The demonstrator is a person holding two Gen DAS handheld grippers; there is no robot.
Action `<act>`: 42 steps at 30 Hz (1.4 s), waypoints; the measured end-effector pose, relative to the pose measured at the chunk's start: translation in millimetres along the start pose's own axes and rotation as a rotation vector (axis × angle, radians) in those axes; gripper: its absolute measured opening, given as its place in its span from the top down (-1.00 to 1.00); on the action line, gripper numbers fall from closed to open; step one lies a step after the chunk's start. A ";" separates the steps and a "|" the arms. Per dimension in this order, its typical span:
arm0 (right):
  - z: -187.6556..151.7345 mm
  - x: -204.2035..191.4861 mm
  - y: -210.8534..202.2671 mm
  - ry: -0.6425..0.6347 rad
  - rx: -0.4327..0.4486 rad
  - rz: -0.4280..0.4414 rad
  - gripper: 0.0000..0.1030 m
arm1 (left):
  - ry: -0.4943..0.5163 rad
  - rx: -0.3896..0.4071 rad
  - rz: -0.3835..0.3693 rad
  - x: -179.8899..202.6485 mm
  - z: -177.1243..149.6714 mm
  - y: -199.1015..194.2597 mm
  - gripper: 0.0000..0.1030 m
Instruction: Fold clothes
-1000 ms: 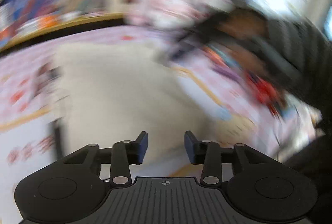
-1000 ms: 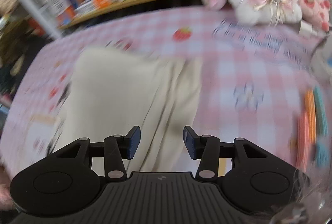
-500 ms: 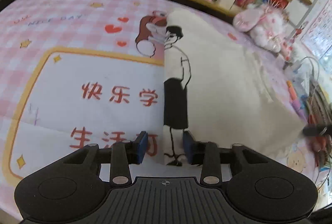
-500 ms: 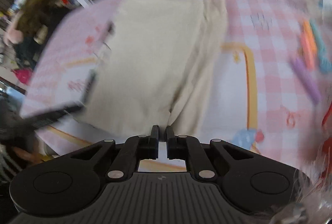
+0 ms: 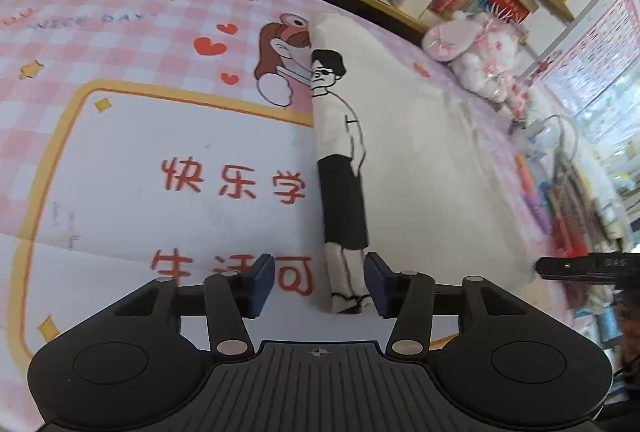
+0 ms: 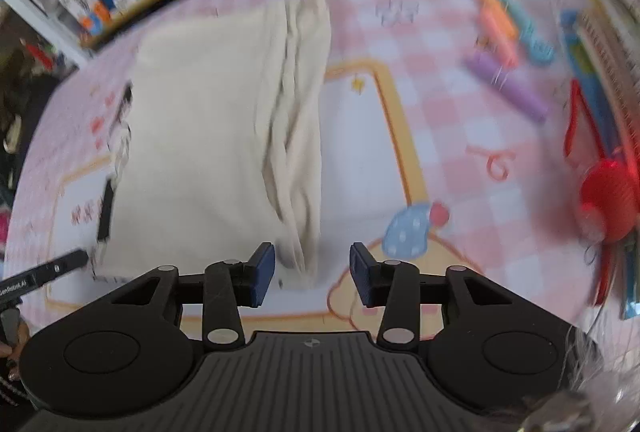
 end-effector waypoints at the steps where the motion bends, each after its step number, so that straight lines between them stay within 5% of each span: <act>1: -1.4 0.6 2.7 0.008 0.004 -0.004 0.24 | -0.001 -0.008 -0.014 -1.6 1.6 0.8 0.04; 5: -6.5 2.9 17.7 0.017 -0.006 -0.032 0.55 | 0.003 -0.042 -0.050 0.5 8.7 8.1 0.11; 6: -8.1 3.9 19.8 0.016 -0.008 -0.036 0.61 | 0.006 -0.051 -0.055 2.6 10.5 10.7 0.23; 7: -8.6 3.8 21.3 0.016 -0.006 -0.038 0.67 | 0.007 -0.062 -0.063 4.5 11.8 13.0 0.62; 8: -8.0 2.8 22.1 0.016 -0.001 -0.040 0.74 | 0.006 -0.077 -0.078 5.8 11.9 15.0 0.80; 10: -6.7 0.7 23.9 0.016 0.009 -0.043 0.77 | 0.009 -0.089 -0.111 9.1 12.9 14.6 0.96; 14: -5.1 -1.3 24.8 0.033 0.014 -0.036 0.77 | 0.106 0.095 -0.222 20.8 23.8 -43.4 0.95; 19: -11.4 -10.3 27.8 0.026 -0.009 0.001 0.77 | 0.076 -0.077 -0.068 -15.1 0.5 -5.8 0.95; 25: -13.0 -20.5 30.2 -0.009 -0.020 -0.029 0.73 | 0.074 -0.084 -0.092 -31.8 -0.8 -8.1 0.77; 28: -8.1 -22.2 26.0 -0.029 -0.002 -0.062 0.42 | 0.085 -0.007 -0.039 -43.2 23.9 -15.0 0.46; 30: -4.8 -23.9 22.2 -0.031 0.022 -0.057 0.41 | 0.056 0.040 -0.027 -47.1 48.0 -13.8 0.34; 42: -2.4 -29.3 37.4 -0.053 0.004 -0.060 0.65 | 0.002 0.131 0.016 -32.7 175.8 79.9 0.34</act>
Point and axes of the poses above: each gripper's, at about its wrist camera, not at the fingertips, and y roughly the way its jaws point, x to its right, z to its top, the point moved 4 cm from there along y, roughly the way its jaws point, and after that the axes turned 13 degrees about z, right-handed, at the moved point
